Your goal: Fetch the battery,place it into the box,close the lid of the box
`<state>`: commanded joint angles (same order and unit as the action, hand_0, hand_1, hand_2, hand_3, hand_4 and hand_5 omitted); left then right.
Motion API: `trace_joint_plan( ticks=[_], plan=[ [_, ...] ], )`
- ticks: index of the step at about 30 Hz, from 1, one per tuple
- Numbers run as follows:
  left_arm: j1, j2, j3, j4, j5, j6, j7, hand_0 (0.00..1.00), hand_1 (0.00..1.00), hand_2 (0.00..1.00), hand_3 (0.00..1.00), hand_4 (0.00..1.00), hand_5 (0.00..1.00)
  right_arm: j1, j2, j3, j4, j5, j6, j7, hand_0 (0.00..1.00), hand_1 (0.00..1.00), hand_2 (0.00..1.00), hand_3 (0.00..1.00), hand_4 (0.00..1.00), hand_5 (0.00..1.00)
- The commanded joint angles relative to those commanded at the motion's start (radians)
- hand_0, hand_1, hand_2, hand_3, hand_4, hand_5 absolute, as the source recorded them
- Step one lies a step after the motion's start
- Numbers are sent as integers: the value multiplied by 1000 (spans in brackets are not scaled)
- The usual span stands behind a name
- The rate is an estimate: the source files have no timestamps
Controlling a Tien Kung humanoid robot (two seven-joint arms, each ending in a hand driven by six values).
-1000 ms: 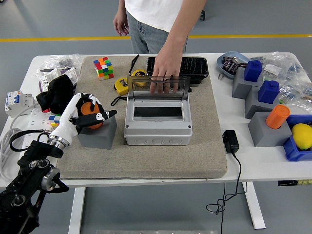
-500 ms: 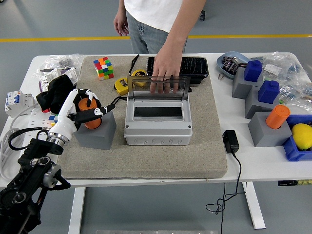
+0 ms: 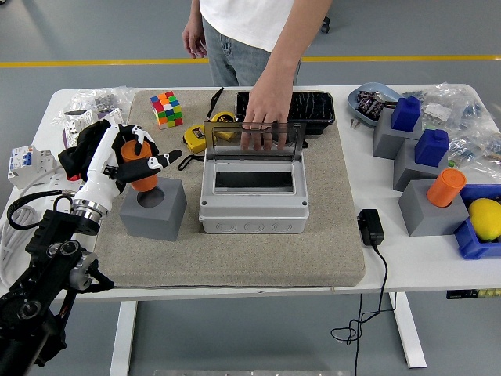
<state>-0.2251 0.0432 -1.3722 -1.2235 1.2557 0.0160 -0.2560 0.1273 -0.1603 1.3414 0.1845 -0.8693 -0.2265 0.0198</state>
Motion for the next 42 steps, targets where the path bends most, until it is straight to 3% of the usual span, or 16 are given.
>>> trace_joint_plan(
  ticks=[3, 8, 9, 14, 15, 26, 28, 33, 42],
  plan=[
    [-10, 3, 0, -19, 2, 34, -5, 2, 2, 29, 2, 982, 2, 0, -1, 1, -1, -1, 1, -1, 819, 771, 752, 799, 998, 998],
    [-29, 16, 1, -55, 105, 70, 3, 2, 2, 29, 2, 982, 2, 2, -1, 4, -1, -2, 2, -1, 819, 771, 752, 799, 998, 998],
    [-38, 23, 8, -64, 136, 81, 8, 2, 2, 19, 2, 825, 2, 3, -2, 4, -1, -1, 2, -1, 819, 772, 752, 799, 998, 998],
    [-95, 51, 62, -55, 341, 95, 17, 2, 2, 19, 2, 825, 2, 7, -3, 5, -2, -2, 3, 0, 819, 772, 752, 799, 998, 998],
    [-100, 53, 68, -53, 375, 96, 17, 2, 2, 16, 2, 693, 2, 8, -3, 5, -1, -2, 3, 0, 819, 773, 752, 799, 998, 998],
    [-235, 108, 250, -21, 818, 105, 58, 2, 2, 16, 2, 710, 2, 13, -10, 10, -2, -5, 3, 0, 819, 772, 753, 799, 998, 998],
    [-245, 110, 271, -23, 868, 102, 67, 2, 2, 15, 2, 765, 2, 15, -11, 10, -2, -4, 3, 1, 819, 772, 753, 799, 998, 998],
    [-271, 108, 314, -1, 918, 93, 82, 2, 2, 15, 2, 788, 2, 19, -15, 17, -1, -9, 4, 0, 818, 772, 753, 799, 998, 998],
    [-307, 90, 399, 27, 907, 89, 96, 2, 2, 14, 2, 798, 2, 26, -24, 15, -2, -11, 1, 0, 818, 772, 753, 799, 998, 998]
  ],
)
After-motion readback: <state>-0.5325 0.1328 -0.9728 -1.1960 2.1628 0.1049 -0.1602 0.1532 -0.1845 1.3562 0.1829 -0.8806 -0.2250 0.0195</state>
